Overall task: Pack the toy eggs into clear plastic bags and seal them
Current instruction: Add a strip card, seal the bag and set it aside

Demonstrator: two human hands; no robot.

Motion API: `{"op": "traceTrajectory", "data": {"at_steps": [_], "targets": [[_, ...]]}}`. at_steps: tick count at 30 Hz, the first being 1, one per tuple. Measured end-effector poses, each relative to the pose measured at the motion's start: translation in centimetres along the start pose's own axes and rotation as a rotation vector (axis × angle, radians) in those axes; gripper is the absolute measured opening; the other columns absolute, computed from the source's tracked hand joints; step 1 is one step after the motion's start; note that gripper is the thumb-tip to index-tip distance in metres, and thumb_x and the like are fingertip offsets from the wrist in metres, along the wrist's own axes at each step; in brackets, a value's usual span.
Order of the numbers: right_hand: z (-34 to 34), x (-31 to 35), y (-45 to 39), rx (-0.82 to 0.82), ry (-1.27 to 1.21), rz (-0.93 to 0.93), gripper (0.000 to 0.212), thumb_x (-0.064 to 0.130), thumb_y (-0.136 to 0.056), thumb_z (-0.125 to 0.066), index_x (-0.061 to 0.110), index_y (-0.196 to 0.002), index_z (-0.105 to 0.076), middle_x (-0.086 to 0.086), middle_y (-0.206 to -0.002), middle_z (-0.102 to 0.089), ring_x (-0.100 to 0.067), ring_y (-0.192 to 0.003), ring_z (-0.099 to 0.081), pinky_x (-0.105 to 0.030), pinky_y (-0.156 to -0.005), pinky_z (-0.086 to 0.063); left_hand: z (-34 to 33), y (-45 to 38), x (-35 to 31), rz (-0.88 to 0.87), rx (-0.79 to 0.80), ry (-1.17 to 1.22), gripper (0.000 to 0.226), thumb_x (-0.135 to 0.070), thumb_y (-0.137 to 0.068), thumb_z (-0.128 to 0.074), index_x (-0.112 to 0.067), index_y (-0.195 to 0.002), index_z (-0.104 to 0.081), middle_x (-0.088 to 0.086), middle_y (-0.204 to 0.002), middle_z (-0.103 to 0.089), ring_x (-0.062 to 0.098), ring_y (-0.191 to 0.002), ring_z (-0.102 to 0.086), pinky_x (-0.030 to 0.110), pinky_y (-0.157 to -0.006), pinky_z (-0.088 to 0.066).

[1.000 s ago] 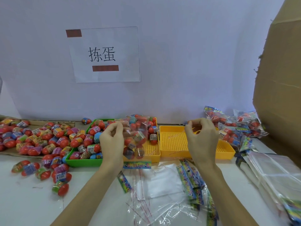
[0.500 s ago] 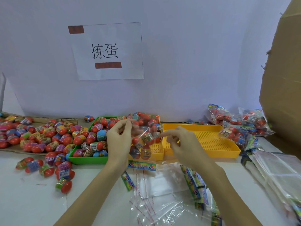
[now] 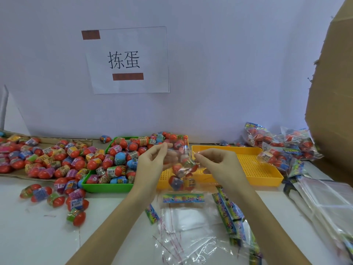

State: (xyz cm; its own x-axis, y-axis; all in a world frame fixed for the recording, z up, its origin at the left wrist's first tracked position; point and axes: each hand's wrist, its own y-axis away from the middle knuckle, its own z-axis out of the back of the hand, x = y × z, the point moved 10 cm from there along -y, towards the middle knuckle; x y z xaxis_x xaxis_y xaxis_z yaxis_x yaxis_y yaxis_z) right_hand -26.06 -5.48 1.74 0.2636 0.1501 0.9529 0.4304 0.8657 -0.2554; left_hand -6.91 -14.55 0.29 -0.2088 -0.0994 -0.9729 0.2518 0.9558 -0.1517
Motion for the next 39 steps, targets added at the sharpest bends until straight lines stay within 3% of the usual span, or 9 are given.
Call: {"op": "traceTrajectory", "data": {"at_steps": [3,6,13,20,25,30,35,39], "targets": [[0.9,-0.5,-0.2,-0.041,-0.029,-0.043,0.008,0.021,-0.096,-0.076,0.018,-0.09,-0.081,0.004,-0.081,-0.079,-0.007,-0.076,-0.072,-0.016,-0.063,-0.055,-1.2,-0.2,0.5,0.058,0.186,-0.085,0.029,-0.036,-0.105,-0.062,-0.014,-0.112,-0.08,0.006,-0.103,-0.081,0.019,-0.099,-0.077,0.027,-0.082,-0.062],[1.4,-0.8,-0.3,-0.056,-0.033,-0.064,0.008,0.023,-0.096,-0.076,0.021,-0.09,-0.08,0.007,-0.082,-0.079,-0.007,-0.08,-0.073,-0.016,-0.062,-0.056,-1.8,0.1,0.4,0.001,0.293,-0.207,0.014,-0.027,-0.098,-0.075,-0.023,-0.109,-0.083,0.0,-0.105,-0.081,0.015,-0.103,-0.076,0.021,-0.082,-0.059],[1.4,-0.2,-0.6,-0.004,-0.007,0.0,0.007,0.027,-0.094,-0.078,0.022,-0.094,-0.082,0.007,-0.084,-0.079,-0.004,-0.078,-0.071,-0.016,-0.063,-0.054,-1.6,0.0,0.7,0.025,0.263,-0.123,0.009,-0.022,-0.092,-0.081,-0.023,-0.099,-0.086,0.002,-0.102,-0.082,0.013,-0.095,-0.077,0.02,-0.079,-0.06],[1.7,0.5,-0.7,0.063,-0.086,0.058,0.011,0.021,-0.093,-0.077,0.014,-0.098,-0.083,-0.005,-0.087,-0.079,-0.015,-0.08,-0.072,-0.02,-0.073,-0.057,-0.6,-0.6,1.5,0.18,0.276,0.122,0.028,-0.023,-0.078,-0.084,-0.009,-0.101,-0.086,0.015,-0.111,-0.08,0.018,-0.096,-0.077,0.027,-0.081,-0.063],[1.8,0.6,-0.7,0.099,-0.101,0.073,0.012,0.02,-0.095,-0.075,0.016,-0.102,-0.083,-0.005,-0.09,-0.079,-0.016,-0.084,-0.073,-0.022,-0.077,-0.058,-0.6,-0.7,1.3,0.179,0.31,0.108,0.026,-0.018,-0.078,-0.083,-0.008,-0.101,-0.086,0.014,-0.108,-0.081,0.017,-0.092,-0.078,0.025,-0.077,-0.062],[1.4,0.7,-0.6,0.197,-0.126,0.059,0.015,0.021,-0.095,-0.075,0.025,-0.106,-0.084,-0.003,-0.099,-0.081,-0.015,-0.091,-0.075,-0.019,-0.08,-0.057,-0.4,-0.9,1.1,0.168,0.355,0.075,0.035,-0.017,-0.079,-0.085,-0.011,-0.113,-0.083,0.014,-0.094,-0.077,0.018,-0.077,-0.075,0.027,-0.073,-0.062],[1.7,0.6,-0.8,0.229,-0.12,0.046,0.016,0.025,-0.094,-0.076,0.029,-0.108,-0.084,-0.003,-0.102,-0.081,-0.016,-0.095,-0.076,-0.018,-0.082,-0.058,-0.4,-0.9,0.8,0.173,0.413,0.092,0.037,-0.02,-0.077,-0.086,-0.011,-0.113,-0.083,0.018,-0.107,-0.08,0.018,-0.082,-0.077,0.026,-0.075,-0.063],[1.7,-0.2,-1.1,0.215,-0.156,0.006,0.016,0.023,-0.096,-0.075,0.028,-0.108,-0.084,-0.004,-0.105,-0.08,-0.017,-0.098,-0.075,-0.021,-0.083,-0.058,-0.6,-0.7,0.1,0.099,0.445,0.068,0.03,-0.013,-0.083,-0.079,-0.013,-0.113,-0.084,0.017,-0.105,-0.081,0.022,-0.089,-0.079,0.026,-0.079,-0.063]]}}
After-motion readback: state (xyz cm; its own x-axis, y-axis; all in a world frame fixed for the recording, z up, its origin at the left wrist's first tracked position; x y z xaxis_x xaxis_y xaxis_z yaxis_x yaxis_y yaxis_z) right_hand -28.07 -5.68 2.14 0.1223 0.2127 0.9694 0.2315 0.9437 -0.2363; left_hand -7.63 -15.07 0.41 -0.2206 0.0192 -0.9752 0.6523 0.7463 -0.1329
